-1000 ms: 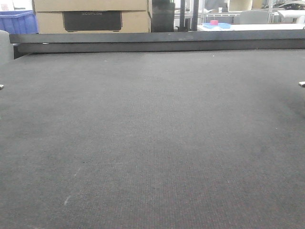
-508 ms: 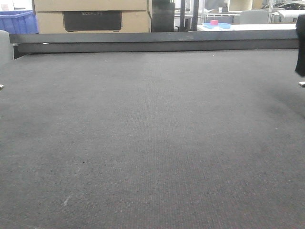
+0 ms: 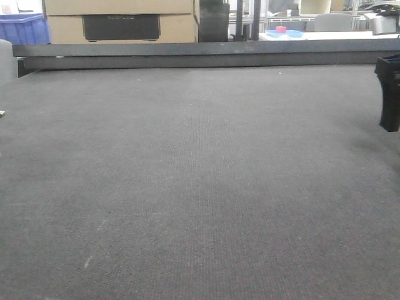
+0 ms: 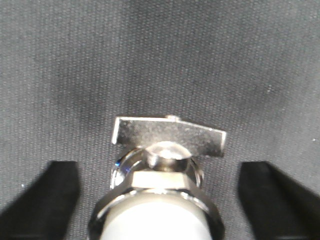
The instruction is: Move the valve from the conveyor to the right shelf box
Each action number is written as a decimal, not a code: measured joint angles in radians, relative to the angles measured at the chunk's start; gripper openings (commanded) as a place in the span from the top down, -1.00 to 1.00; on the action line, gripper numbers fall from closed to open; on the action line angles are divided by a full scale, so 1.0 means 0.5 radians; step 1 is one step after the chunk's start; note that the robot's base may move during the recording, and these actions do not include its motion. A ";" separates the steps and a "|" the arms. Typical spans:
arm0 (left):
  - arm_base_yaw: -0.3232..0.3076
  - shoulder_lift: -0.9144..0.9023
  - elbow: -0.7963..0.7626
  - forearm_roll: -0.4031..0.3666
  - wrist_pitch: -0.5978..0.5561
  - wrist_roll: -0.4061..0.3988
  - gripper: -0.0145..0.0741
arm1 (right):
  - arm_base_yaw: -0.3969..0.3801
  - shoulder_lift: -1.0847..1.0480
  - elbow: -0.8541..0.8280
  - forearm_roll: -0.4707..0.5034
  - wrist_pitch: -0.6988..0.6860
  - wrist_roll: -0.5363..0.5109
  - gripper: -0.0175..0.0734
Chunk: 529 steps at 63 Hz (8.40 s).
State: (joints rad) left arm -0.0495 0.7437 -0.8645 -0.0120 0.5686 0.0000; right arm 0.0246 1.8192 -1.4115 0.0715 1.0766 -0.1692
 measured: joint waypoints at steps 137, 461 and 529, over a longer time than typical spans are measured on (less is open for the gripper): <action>0.331 2.263 -1.355 -0.125 1.244 0.360 -0.66 | 0.000 -0.808 0.357 0.109 -0.142 -0.005 0.95; 0.331 1.147 -1.746 -0.120 1.365 0.311 0.92 | 0.000 -1.044 -0.546 0.154 0.059 -0.005 0.95; 0.331 1.147 -1.746 -0.124 1.365 0.311 0.92 | 0.000 -1.044 -0.546 0.147 0.056 -0.005 0.95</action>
State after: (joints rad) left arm 0.1160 1.3174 -1.7372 -0.0739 1.2512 0.1554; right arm 0.0246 1.2974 -1.6845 0.1448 1.1044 -0.1717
